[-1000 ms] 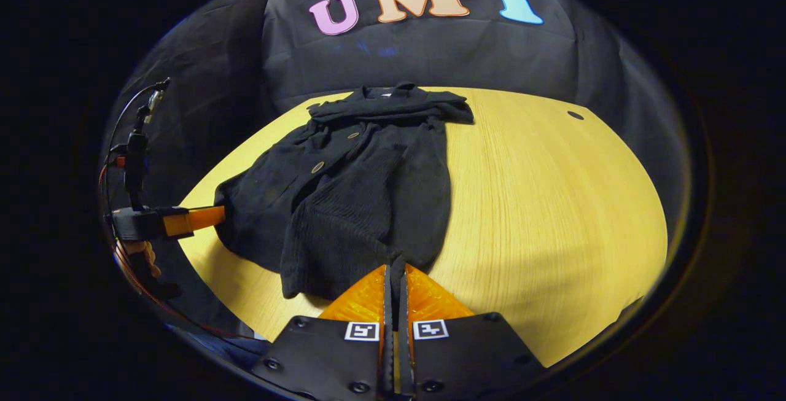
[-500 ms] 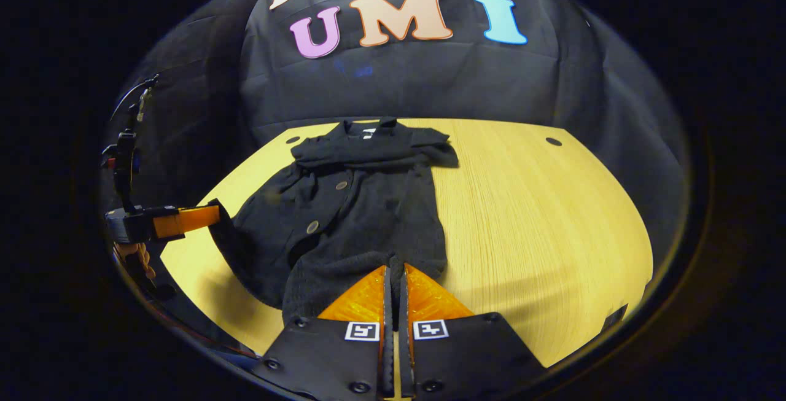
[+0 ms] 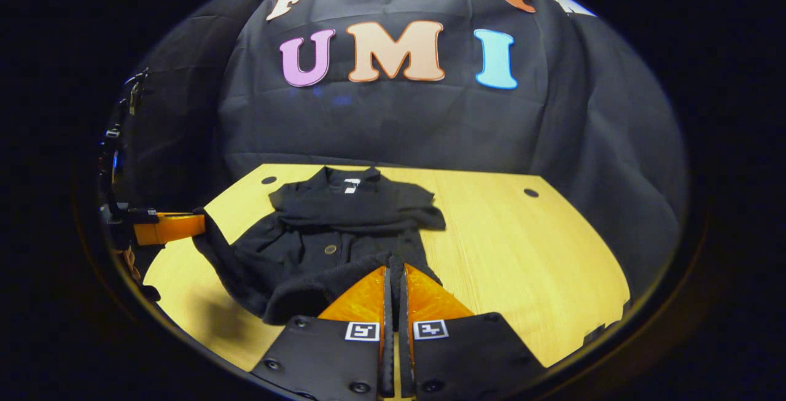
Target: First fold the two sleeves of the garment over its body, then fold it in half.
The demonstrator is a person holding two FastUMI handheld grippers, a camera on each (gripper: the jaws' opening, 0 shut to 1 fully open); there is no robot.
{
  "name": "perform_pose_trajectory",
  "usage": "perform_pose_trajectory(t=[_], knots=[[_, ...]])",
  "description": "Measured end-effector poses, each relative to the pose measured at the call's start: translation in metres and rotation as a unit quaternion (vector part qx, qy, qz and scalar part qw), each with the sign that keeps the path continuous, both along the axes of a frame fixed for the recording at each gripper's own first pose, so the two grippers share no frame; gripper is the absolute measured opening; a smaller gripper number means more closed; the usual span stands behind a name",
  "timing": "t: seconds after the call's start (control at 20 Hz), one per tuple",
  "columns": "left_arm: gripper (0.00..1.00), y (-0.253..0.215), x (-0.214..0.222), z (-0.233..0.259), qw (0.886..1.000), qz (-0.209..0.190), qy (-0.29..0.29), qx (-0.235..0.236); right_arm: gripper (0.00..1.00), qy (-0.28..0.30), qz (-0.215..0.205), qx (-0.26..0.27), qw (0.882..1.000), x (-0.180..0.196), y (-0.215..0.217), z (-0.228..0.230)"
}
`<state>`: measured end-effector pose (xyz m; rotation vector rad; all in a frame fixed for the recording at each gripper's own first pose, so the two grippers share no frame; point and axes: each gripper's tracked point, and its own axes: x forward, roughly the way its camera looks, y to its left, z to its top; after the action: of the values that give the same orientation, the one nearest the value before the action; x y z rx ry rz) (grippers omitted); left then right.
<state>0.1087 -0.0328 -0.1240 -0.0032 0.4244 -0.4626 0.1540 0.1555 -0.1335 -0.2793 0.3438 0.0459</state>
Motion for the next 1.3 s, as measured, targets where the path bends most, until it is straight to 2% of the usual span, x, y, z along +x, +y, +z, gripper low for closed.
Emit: perform_pose_trajectory(t=[0.05, 0.35, 0.45, 0.7, 1.1, 1.3], knots=[[0.00, 0.001, 0.009, 0.004, 1.000, -0.001, -0.005, 0.000, 0.06, -0.008, -0.004, 0.001, 1.000, 0.004, 0.004, 0.007], [0.00, 0.000, 0.058, 0.049, 0.998, -0.001, -0.056, -0.016, 0.06, -0.051, 0.000, -0.019, 0.999, 0.040, 0.019, 0.056], [0.00, -0.001, 0.076, 0.064, 0.997, 0.009, -0.078, -0.026, 0.06, -0.059, 0.001, -0.020, 0.998, 0.055, 0.022, 0.070], [0.00, 0.003, 0.116, 0.077, 0.995, 0.051, -0.083, -0.038, 0.06, -0.064, 0.020, -0.007, 0.998, 0.104, 0.027, 0.094], [0.00, -0.007, 0.181, 0.071, 0.990, 0.114, -0.087, -0.003, 0.05, -0.051, 0.082, -0.005, 0.995, 0.195, 0.031, 0.105], [0.00, -0.021, 0.214, 0.058, 0.989, 0.126, -0.082, 0.013, 0.05, -0.047, 0.095, 0.001, 0.994, 0.241, 0.027, 0.106]])
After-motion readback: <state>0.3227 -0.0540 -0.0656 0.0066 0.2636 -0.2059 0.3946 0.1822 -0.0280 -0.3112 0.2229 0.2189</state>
